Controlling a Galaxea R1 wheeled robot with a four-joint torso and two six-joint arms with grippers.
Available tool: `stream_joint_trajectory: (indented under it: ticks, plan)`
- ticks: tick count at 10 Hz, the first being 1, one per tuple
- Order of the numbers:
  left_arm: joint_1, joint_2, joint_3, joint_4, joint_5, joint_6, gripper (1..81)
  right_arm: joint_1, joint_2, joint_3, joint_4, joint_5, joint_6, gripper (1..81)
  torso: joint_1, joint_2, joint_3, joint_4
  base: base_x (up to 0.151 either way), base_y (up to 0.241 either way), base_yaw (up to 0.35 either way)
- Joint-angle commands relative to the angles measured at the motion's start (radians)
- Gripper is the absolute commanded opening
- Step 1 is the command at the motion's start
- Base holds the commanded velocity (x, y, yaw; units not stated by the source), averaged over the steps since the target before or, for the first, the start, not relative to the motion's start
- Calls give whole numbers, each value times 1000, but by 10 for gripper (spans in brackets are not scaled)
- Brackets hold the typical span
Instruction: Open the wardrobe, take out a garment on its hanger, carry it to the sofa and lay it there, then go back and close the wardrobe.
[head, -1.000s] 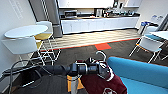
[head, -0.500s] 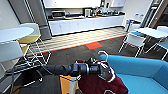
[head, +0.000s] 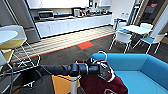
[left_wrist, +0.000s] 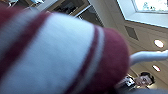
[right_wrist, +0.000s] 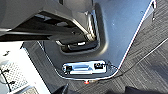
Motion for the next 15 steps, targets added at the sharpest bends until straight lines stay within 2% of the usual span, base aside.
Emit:
stream_joint_trajectory:
  ticks: [1, 15]
  plan:
    - [-180, 7, 58, 31, -90, 12, 10, -6, 2, 9, -11, -58, -1, 811, 0, 0, 0, 0, 0, 0, -282]
    - [-161, -4, 61, 45, -100, 12, 10, -3, 4, 9, -11, -58, -1, 811, 0, 0, 0, 0, 0, 0, -283]
